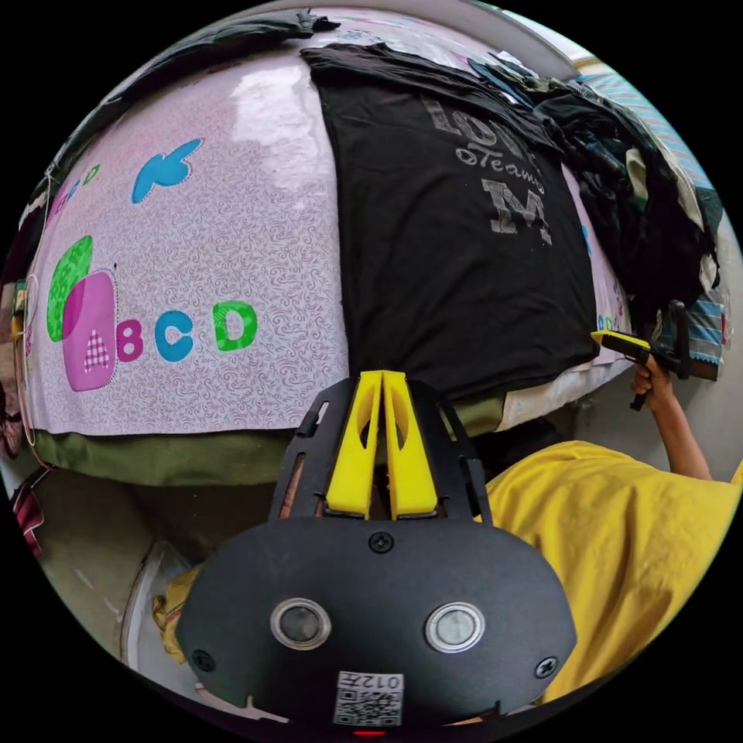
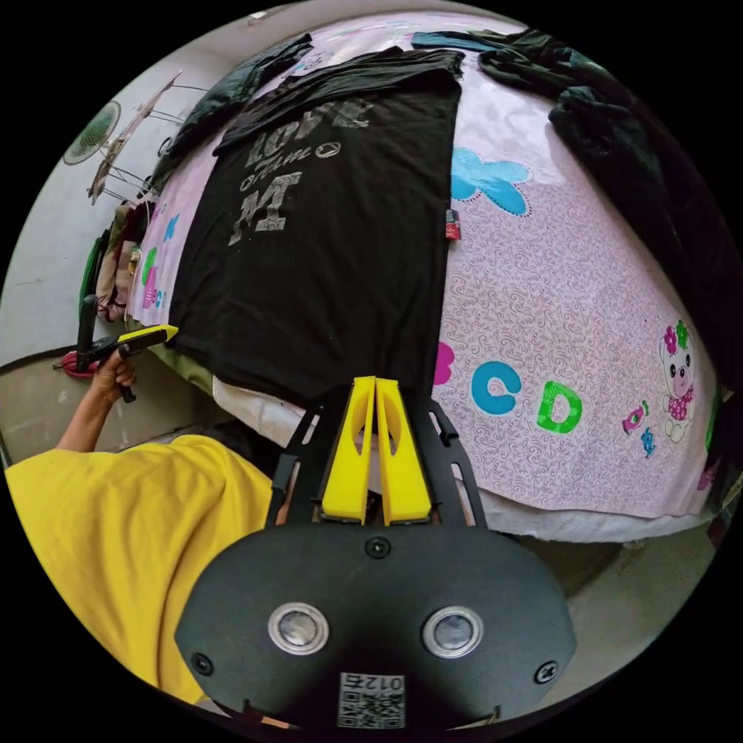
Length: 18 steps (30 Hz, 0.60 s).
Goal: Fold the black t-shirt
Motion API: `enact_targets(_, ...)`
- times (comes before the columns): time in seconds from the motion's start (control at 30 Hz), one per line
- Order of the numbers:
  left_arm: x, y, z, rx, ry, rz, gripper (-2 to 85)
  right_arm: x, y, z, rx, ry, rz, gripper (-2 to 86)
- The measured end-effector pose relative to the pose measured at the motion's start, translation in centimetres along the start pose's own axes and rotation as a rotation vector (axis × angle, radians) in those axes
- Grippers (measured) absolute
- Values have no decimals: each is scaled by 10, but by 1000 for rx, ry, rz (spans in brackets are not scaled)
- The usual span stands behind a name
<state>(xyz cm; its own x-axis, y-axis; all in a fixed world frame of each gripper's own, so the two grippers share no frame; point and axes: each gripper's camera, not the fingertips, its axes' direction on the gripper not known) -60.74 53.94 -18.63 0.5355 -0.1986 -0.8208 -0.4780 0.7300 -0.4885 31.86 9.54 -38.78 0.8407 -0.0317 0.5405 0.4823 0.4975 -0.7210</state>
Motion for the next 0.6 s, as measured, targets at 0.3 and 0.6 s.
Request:
enact_targets(0.3,-25,60,-41,131,74,-179,21,28,58,-33,132,-97,109,14)
enact_targets(0.6,-2,77,-16,59,142,-150,76,46,87,-19,104,-144,160,68)
